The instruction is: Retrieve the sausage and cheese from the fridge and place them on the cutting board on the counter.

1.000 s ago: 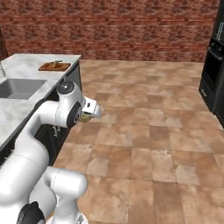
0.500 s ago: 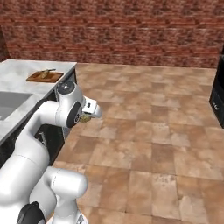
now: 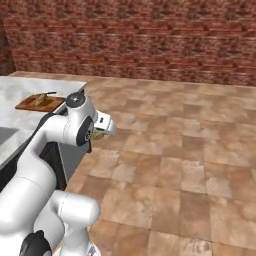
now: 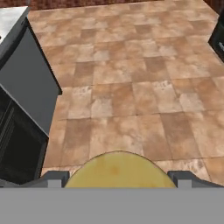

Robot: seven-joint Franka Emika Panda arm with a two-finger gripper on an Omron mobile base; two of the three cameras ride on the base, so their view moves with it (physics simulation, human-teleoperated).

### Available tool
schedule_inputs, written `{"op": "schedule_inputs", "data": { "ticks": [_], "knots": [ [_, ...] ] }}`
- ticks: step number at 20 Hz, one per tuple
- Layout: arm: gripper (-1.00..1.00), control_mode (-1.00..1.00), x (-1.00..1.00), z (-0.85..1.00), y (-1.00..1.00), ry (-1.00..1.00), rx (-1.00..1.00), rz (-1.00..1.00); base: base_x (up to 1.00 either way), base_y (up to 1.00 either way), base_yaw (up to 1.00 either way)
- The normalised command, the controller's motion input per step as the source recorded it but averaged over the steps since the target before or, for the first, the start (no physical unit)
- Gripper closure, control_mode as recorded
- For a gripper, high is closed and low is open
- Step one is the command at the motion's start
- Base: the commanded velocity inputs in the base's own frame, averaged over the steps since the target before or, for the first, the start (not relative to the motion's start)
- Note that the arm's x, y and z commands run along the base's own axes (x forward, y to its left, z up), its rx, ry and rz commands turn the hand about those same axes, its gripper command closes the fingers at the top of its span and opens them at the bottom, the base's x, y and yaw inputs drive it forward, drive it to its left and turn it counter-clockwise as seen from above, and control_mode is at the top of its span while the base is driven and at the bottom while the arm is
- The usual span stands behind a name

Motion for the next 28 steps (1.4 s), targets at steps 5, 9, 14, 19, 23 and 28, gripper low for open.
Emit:
{"op": "schedule_inputs", "data": {
  "ticks": [5, 9, 14, 19, 23, 28],
  "knots": [
    [1.00, 1.00, 0.00, 0.00, 0.00, 0.00, 0.00, 0.00, 1.00, -0.18, 0.15],
    [1.00, 1.00, 0.00, 0.00, 0.00, 0.00, 0.00, 0.00, 1.00, -0.18, 0.16],
    [1.00, 1.00, 0.00, 0.00, 0.00, 0.00, 0.00, 0.00, 1.00, -0.14, 0.21],
    [1.00, 1.00, 0.00, 0.00, 0.00, 0.00, 0.00, 0.00, 1.00, -0.11, 0.29],
    [1.00, 1.00, 0.00, 0.00, 0.00, 0.00, 0.00, 0.00, 1.00, -0.05, 0.40],
    [1.00, 1.00, 0.00, 0.00, 0.00, 0.00, 0.00, 0.00, 1.00, -0.01, 0.52]
  ]
}}
